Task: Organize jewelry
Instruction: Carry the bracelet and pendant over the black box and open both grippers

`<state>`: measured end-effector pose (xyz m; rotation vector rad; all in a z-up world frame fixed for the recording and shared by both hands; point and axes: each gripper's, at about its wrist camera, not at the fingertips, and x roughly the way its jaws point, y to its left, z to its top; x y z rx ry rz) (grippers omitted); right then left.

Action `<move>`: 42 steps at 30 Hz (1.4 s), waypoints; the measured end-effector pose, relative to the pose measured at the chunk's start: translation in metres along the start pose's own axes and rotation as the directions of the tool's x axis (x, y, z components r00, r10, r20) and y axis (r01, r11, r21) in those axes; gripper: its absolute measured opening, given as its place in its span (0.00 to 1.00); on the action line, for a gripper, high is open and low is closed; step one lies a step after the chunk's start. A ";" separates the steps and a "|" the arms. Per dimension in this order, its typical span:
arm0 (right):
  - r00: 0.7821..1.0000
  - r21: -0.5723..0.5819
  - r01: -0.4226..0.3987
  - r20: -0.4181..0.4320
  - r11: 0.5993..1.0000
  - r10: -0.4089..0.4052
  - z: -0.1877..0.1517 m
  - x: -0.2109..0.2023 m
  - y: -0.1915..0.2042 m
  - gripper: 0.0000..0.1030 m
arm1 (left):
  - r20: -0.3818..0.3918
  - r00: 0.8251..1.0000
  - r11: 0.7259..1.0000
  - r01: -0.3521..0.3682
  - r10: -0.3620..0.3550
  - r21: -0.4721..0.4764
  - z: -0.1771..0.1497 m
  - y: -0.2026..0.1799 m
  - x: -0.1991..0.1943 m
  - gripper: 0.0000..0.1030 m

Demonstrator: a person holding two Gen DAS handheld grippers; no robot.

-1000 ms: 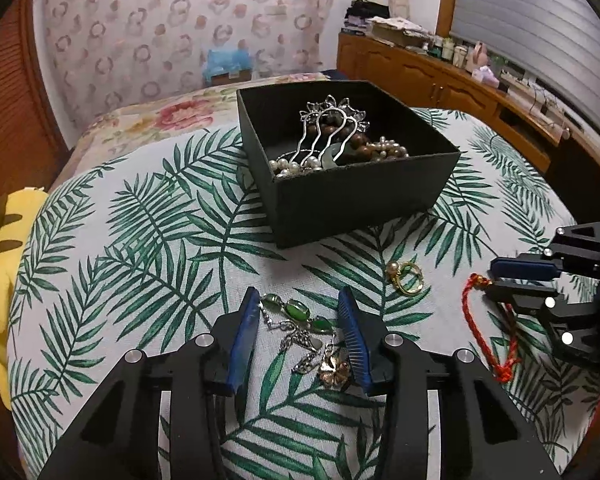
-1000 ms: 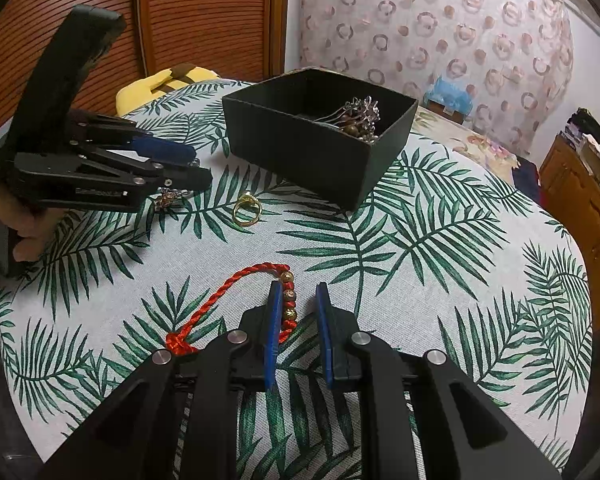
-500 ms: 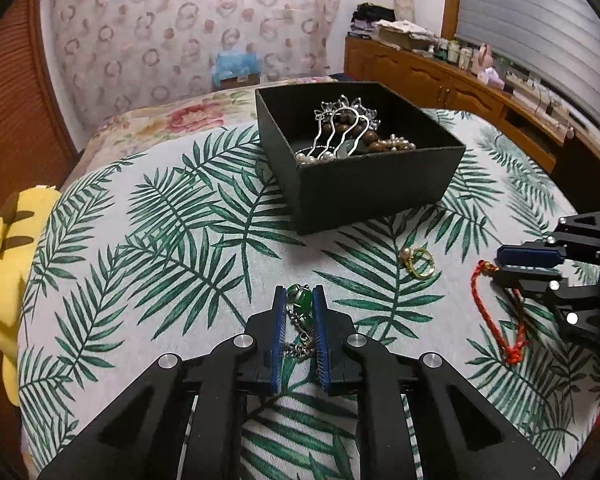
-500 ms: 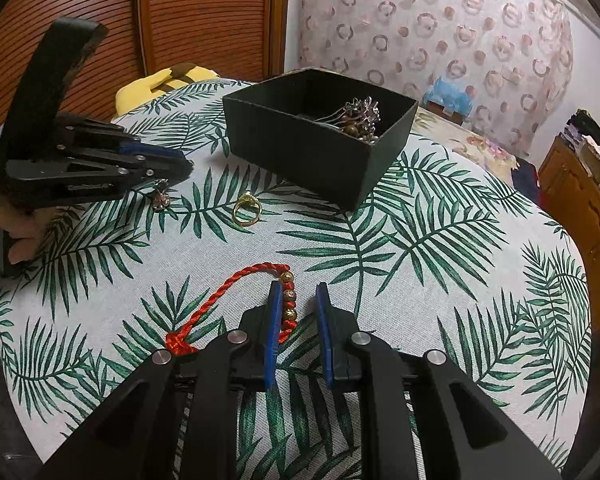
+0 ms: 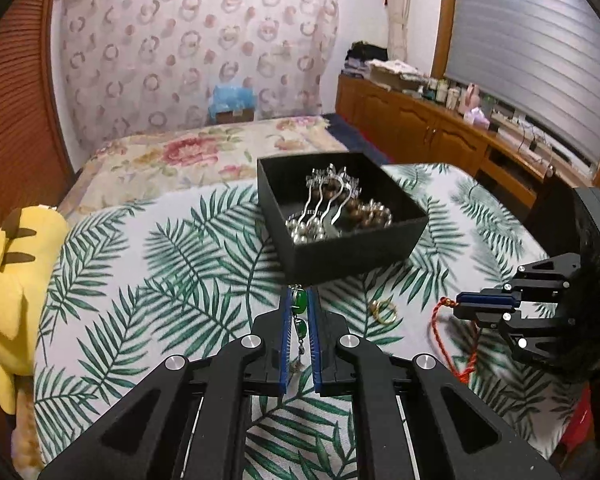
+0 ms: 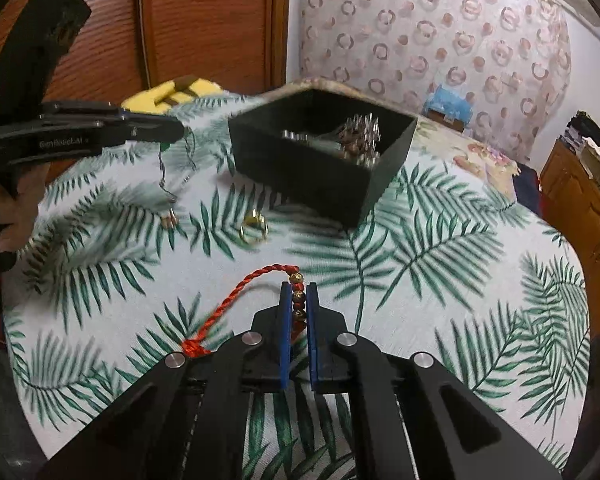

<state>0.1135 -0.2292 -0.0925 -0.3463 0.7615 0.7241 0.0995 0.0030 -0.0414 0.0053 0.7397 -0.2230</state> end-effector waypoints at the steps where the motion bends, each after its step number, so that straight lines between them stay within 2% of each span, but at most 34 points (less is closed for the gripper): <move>1: 1.000 -0.002 0.001 0.016 1.000 -0.001 0.004 -0.005 0.000 0.08 | 0.010 1.000 1.000 0.003 -0.003 0.000 0.003 0.000 -0.003 0.07; 8: 0.995 0.002 -0.006 0.102 1.000 0.006 0.036 -0.033 -0.005 0.08 | 0.047 0.999 1.000 0.016 -0.016 0.012 0.020 -0.003 -0.010 0.07; 14: 0.990 -0.014 -0.006 0.139 1.000 0.008 0.058 -0.038 -0.015 0.08 | 0.084 0.995 0.999 0.045 -0.046 0.009 0.039 -0.005 -0.012 0.07; 21: 0.982 0.003 -0.017 0.186 1.000 0.017 0.086 -0.030 -0.033 0.08 | 0.098 0.993 0.998 0.057 -0.059 0.020 0.062 -0.005 -0.011 0.07; 28: 0.977 0.017 0.010 0.211 1.000 -0.014 0.113 -0.002 -0.051 0.08 | 0.115 0.992 0.999 0.046 -0.049 0.024 0.090 -0.002 0.002 0.07; 38: 0.984 0.059 -0.033 0.177 0.998 0.022 0.108 0.036 -0.064 0.09 | 0.092 0.993 0.996 0.074 -0.078 0.045 0.108 -0.008 0.033 0.07; 42: 0.982 0.084 -0.047 0.185 0.995 0.030 0.106 0.036 -0.070 0.22 | 0.076 0.994 0.996 0.069 -0.072 0.051 0.111 -0.008 0.050 0.07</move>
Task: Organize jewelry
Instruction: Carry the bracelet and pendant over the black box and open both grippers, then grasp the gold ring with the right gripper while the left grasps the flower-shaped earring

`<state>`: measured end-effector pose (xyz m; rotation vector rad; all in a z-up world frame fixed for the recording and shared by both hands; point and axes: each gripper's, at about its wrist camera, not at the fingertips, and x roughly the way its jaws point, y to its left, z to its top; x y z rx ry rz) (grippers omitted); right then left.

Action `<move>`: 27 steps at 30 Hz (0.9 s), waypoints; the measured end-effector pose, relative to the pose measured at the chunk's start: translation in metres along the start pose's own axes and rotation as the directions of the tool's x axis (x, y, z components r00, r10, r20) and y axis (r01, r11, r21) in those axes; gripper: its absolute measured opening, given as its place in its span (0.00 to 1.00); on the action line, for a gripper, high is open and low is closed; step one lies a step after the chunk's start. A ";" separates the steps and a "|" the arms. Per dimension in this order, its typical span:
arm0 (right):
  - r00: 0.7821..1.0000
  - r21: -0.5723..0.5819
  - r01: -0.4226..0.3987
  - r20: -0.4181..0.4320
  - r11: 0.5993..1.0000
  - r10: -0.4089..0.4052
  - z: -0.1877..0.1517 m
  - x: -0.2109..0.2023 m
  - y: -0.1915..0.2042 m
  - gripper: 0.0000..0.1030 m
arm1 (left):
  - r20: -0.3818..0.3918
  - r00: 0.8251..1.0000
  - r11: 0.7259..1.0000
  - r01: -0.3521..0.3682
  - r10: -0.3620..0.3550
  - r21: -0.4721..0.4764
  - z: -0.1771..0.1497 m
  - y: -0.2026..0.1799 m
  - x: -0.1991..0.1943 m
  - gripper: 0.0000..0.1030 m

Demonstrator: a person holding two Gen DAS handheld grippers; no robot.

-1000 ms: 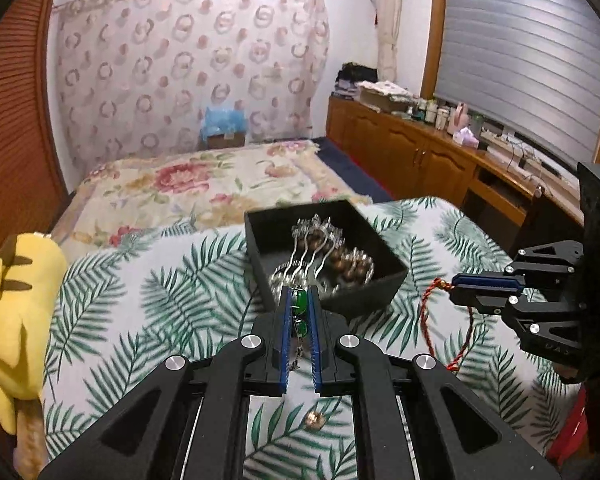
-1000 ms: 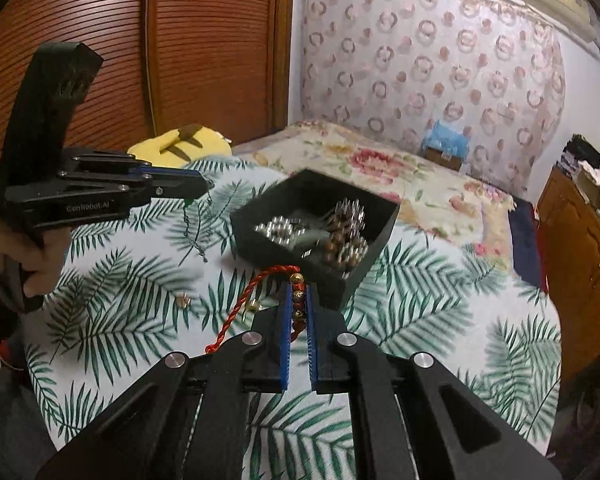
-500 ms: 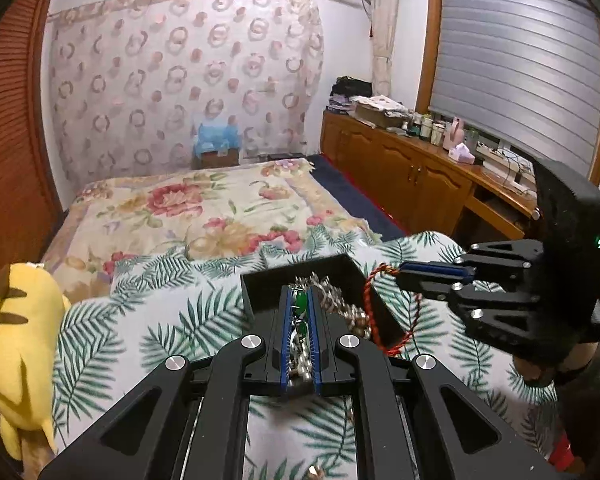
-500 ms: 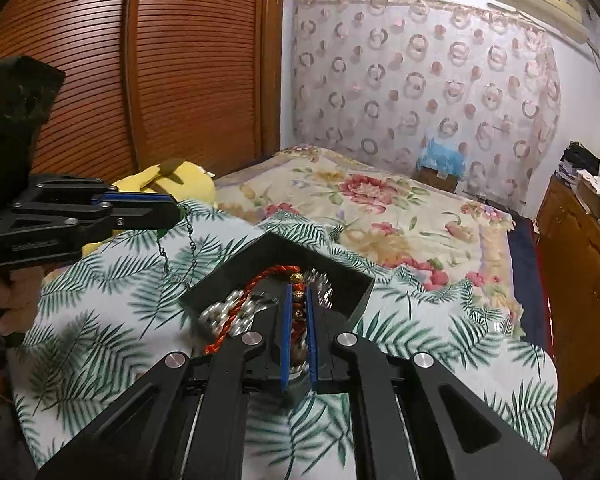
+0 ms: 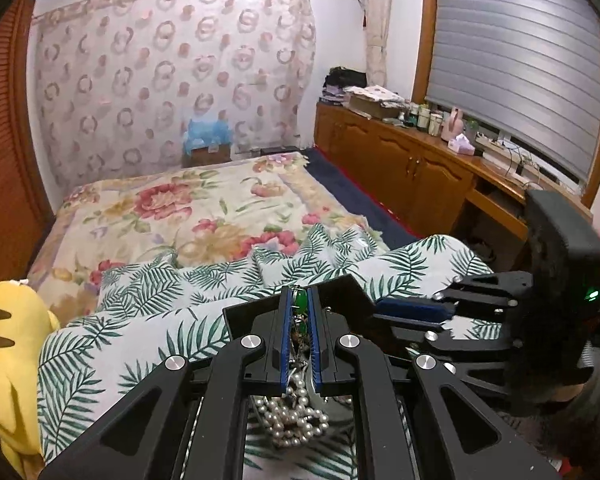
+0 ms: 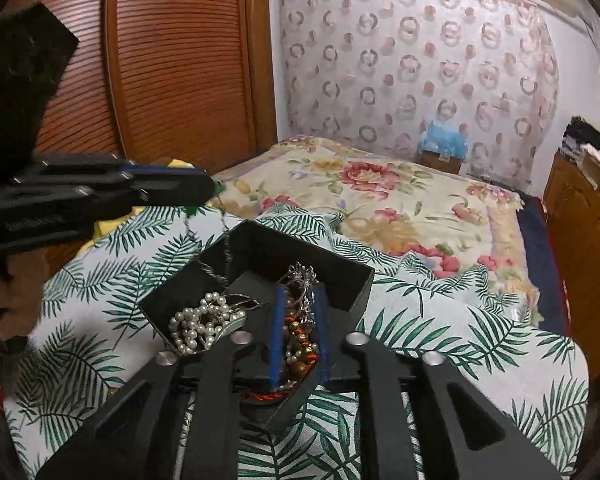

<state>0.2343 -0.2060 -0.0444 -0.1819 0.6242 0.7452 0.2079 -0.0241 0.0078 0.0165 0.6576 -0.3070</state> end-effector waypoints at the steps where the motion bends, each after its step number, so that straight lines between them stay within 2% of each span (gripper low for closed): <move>1: 1.000 0.007 -0.001 0.004 1.000 0.001 0.000 -0.001 -0.002 0.22 | -0.003 1.000 1.000 0.000 0.000 -0.003 0.000 0.001 0.004 0.07; 7: 1.000 0.011 0.019 0.012 1.000 -0.019 -0.003 -0.001 -0.005 0.23 | -0.038 0.999 1.000 -0.018 0.017 -0.013 -0.005 0.005 0.024 0.08; 9: 1.000 0.010 0.021 0.015 1.000 -0.021 -0.003 -0.002 -0.005 0.23 | -0.048 0.999 1.000 -0.026 0.025 -0.015 -0.007 0.006 0.027 0.20; 11: 1.000 0.014 0.023 0.018 1.000 -0.023 -0.003 -0.003 -0.006 0.23 | -0.044 0.998 0.999 -0.036 0.036 -0.014 -0.007 0.009 0.027 0.43; 12: 1.000 0.016 0.024 0.019 1.000 -0.024 -0.003 -0.004 -0.007 0.23 | -0.040 0.998 0.999 -0.044 0.043 -0.012 -0.008 0.009 0.026 0.46; 14: 0.999 0.020 0.029 0.019 0.999 -0.030 -0.002 -0.005 -0.008 0.23 | -0.033 0.998 0.998 -0.060 0.060 -0.013 -0.009 0.011 0.024 0.65; 17: 0.999 0.022 0.032 0.022 0.999 -0.032 0.001 -0.009 -0.006 0.23 | -0.007 0.996 0.996 -0.086 0.086 -0.024 -0.012 0.014 0.017 0.86; 21: 0.999 0.003 0.036 0.022 0.999 -0.036 0.002 -0.018 0.002 0.23 | -0.010 0.993 0.992 -0.122 0.121 -0.022 -0.017 0.016 0.010 0.91; 23: 0.999 -0.009 0.043 0.015 0.999 -0.043 0.000 -0.022 0.006 0.30 | -0.013 0.990 0.990 -0.140 0.140 -0.023 -0.020 0.018 0.007 0.92; 27: 1.000 -0.029 0.022 -0.008 0.999 -0.023 -0.009 -0.033 0.018 0.33 | -0.007 0.986 0.986 -0.166 0.165 -0.016 -0.035 0.019 -0.006 0.92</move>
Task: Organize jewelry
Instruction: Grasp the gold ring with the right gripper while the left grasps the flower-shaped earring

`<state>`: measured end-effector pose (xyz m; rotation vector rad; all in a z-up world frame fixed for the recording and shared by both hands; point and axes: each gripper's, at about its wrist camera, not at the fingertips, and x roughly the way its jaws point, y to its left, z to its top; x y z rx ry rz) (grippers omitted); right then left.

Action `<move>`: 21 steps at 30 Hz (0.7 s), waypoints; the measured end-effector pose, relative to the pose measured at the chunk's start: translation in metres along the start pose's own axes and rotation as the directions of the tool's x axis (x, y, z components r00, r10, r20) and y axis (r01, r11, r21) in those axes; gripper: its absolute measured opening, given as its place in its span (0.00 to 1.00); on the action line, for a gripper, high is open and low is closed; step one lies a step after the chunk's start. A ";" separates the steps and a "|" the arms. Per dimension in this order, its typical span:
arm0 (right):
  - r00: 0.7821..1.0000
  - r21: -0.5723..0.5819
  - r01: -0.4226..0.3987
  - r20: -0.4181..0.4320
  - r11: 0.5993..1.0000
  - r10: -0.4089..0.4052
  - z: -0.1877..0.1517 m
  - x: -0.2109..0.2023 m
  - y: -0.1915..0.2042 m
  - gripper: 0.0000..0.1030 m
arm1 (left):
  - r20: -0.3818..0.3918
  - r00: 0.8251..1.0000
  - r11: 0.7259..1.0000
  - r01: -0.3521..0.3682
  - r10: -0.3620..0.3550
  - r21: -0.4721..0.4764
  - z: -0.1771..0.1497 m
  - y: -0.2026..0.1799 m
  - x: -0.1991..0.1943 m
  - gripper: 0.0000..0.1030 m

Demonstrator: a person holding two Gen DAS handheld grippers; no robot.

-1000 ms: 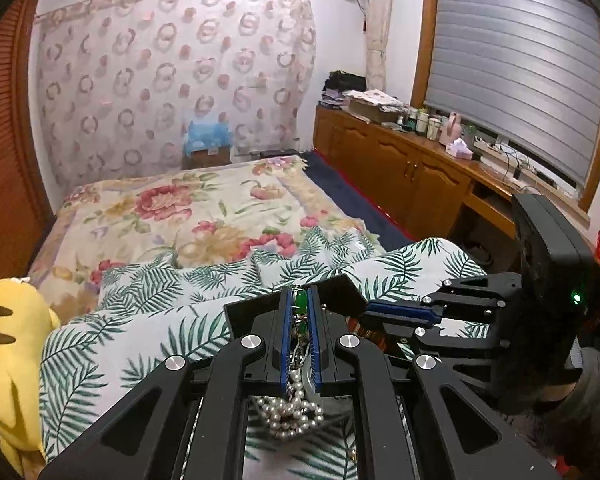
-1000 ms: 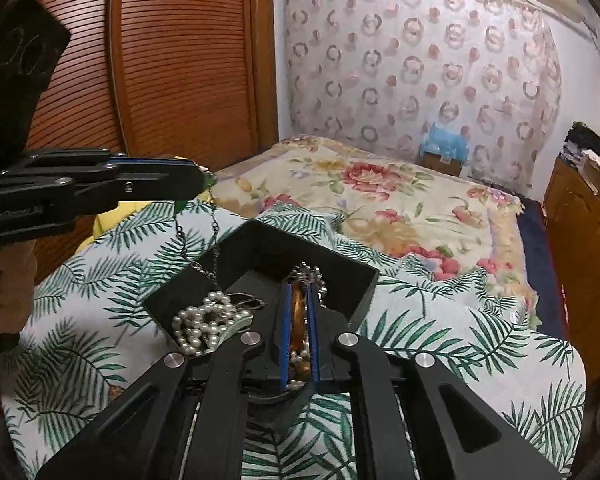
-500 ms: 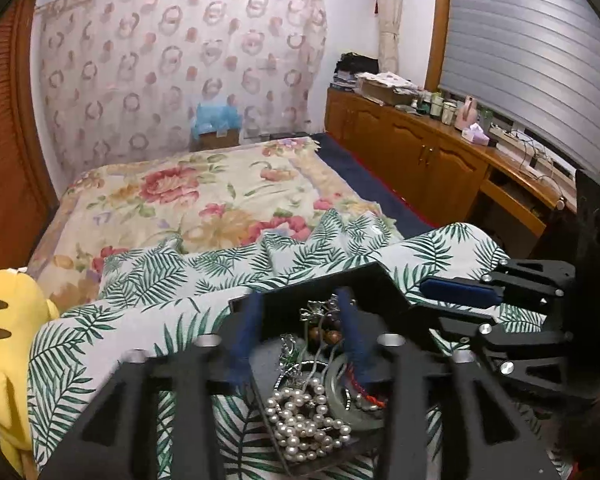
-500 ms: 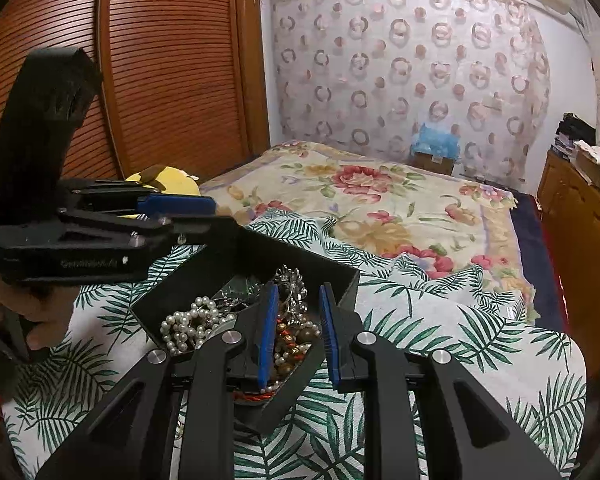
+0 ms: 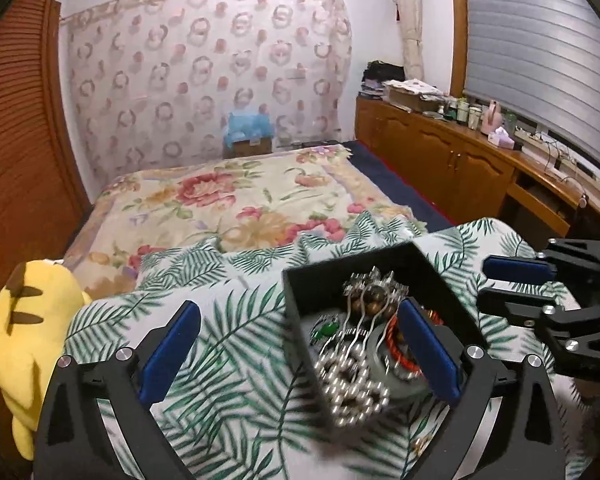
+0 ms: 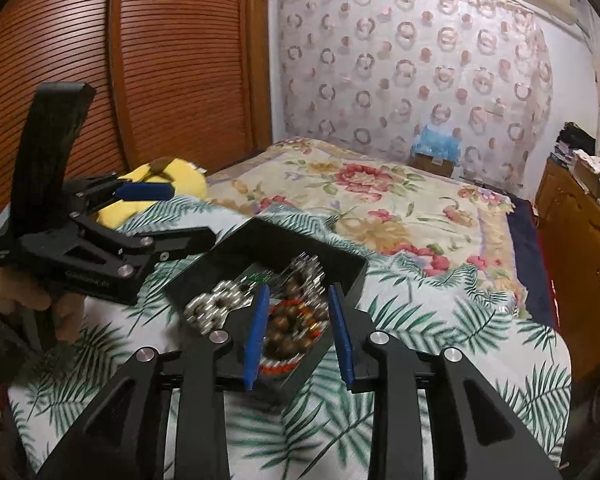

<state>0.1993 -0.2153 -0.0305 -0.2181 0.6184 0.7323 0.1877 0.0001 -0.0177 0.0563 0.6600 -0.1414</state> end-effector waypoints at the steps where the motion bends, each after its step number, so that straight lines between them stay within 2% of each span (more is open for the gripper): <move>1: 1.000 -0.005 -0.010 -0.007 1.000 0.010 -0.004 -0.003 0.004 0.36 | -0.001 1.000 1.000 -0.002 0.002 -0.002 -0.005 0.002 -0.003 0.92; 3: 0.999 -0.009 -0.035 -0.026 0.999 0.034 -0.012 -0.006 0.012 0.39 | 0.001 1.000 1.000 -0.016 0.016 -0.014 -0.014 0.004 -0.009 0.92; 8: 0.992 -0.036 -0.092 -0.085 0.995 0.088 -0.034 -0.004 0.038 0.39 | -0.026 0.999 0.999 -0.042 0.042 0.001 -0.037 0.007 -0.021 0.92; 14: 0.980 -0.067 -0.124 -0.163 0.990 0.111 -0.051 0.014 0.058 0.39 | -0.108 0.994 1.000 0.024 -0.025 -0.008 -0.067 0.007 -0.027 0.92; 16: 0.976 -0.077 -0.127 -0.185 0.989 0.111 -0.055 0.021 0.063 0.39 | -0.129 0.991 0.999 0.033 -0.036 -0.025 -0.076 0.006 -0.027 0.92; 21: 0.966 -0.101 -0.127 -0.238 0.987 0.100 -0.060 0.035 0.070 0.39 | -0.154 0.988 0.999 0.035 -0.035 0.000 -0.093 0.000 -0.032 0.92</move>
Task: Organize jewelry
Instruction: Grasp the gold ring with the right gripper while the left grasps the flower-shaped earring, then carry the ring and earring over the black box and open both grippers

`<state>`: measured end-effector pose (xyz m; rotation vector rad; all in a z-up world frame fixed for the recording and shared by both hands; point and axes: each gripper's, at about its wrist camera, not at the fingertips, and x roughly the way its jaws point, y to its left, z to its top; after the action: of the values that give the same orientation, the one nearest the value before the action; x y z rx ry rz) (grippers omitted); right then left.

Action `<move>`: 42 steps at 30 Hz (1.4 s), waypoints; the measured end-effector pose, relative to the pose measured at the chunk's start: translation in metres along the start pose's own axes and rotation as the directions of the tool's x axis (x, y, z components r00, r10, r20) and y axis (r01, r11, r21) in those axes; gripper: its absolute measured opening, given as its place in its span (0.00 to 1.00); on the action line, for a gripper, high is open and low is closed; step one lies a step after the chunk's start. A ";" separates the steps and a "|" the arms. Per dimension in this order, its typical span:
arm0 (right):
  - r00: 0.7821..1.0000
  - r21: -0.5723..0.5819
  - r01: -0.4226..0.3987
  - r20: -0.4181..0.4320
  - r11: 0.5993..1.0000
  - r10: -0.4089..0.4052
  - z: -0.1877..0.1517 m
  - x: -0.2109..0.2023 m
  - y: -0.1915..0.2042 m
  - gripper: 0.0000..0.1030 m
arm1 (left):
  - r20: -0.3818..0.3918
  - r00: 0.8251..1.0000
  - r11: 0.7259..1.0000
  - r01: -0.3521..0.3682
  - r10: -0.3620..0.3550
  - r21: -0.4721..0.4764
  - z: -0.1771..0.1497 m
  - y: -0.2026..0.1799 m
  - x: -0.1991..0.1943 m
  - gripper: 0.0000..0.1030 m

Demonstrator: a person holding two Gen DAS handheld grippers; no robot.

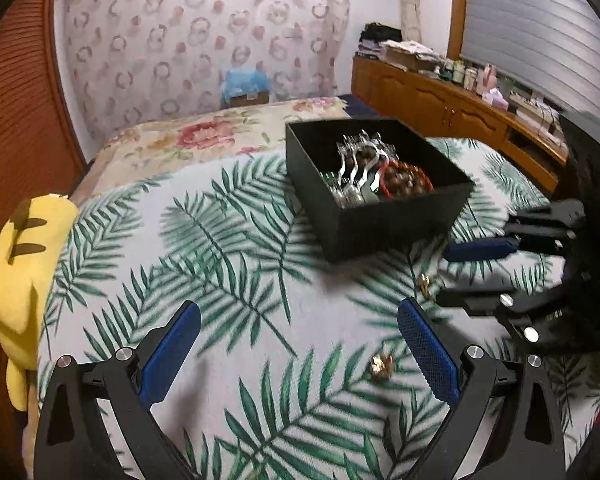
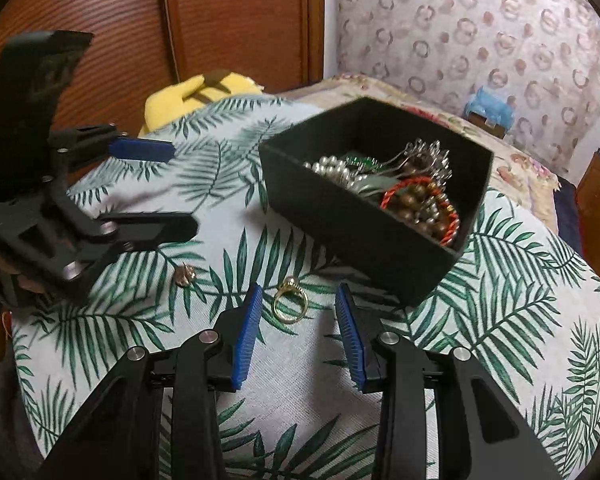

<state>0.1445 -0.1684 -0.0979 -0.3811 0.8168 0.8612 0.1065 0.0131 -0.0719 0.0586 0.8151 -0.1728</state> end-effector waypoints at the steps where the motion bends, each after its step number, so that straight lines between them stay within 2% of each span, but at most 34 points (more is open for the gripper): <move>1: 1.000 -0.004 0.001 -0.006 1.000 -0.001 0.000 0.002 0.001 0.39 | -0.007 1.000 1.000 0.010 -0.010 0.007 -0.003 -0.001 -0.001 0.92; 6: 0.999 -0.061 0.039 -0.009 0.997 -0.040 0.003 0.007 0.008 0.39 | -0.023 0.999 1.000 0.030 -0.030 0.005 -0.009 0.000 -0.001 0.90; 9: 1.000 -0.067 0.015 -0.008 0.998 -0.015 0.002 0.008 0.006 0.21 | -0.041 0.998 0.999 0.047 -0.047 0.005 -0.011 -0.003 0.002 0.75; 13: 1.000 -0.072 0.030 -0.004 0.997 -0.031 -0.001 0.004 0.006 0.21 | -0.061 0.995 0.997 0.079 -0.078 0.006 -0.014 -0.008 0.005 0.57; 18: 0.999 -0.040 0.031 0.010 0.999 -0.030 -0.005 -0.003 -0.003 0.21 | -0.069 0.992 0.994 0.103 -0.101 0.025 -0.017 -0.018 0.004 0.51; 22: 0.999 -0.028 0.040 0.012 0.999 -0.039 -0.008 -0.007 -0.006 0.21 | -0.081 0.991 0.993 0.113 -0.109 0.045 -0.020 -0.024 0.006 0.36; 24: 0.999 -0.027 0.042 0.014 0.999 -0.042 -0.009 -0.009 -0.007 0.21 | -0.079 0.992 0.993 0.103 -0.098 0.062 -0.021 -0.028 0.006 0.35; 27: 0.999 -0.024 0.045 0.021 0.999 -0.045 -0.009 -0.012 -0.007 0.21 | -0.078 0.992 0.991 0.107 -0.101 0.081 -0.022 -0.031 0.006 0.16; 28: 0.999 -0.022 0.045 0.024 0.999 -0.045 -0.009 -0.012 -0.008 0.21 | -0.080 0.991 0.990 0.111 -0.105 0.084 -0.022 -0.032 0.006 0.14; 34: 0.996 -0.015 0.051 0.068 0.999 -0.050 -0.002 -0.028 -0.014 0.21 | -0.057 0.991 0.991 0.125 -0.122 0.053 -0.017 -0.028 0.002 0.14; 42: 0.985 0.010 0.080 0.155 0.997 -0.081 0.023 -0.047 -0.030 0.21 | -0.007 0.993 0.993 0.117 -0.117 0.030 0.004 -0.021 -0.004 0.14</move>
<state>0.1614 -0.1970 -0.0475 -0.3374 0.6544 0.8035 0.1030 -0.0072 -0.0666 0.0397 0.8215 -0.2961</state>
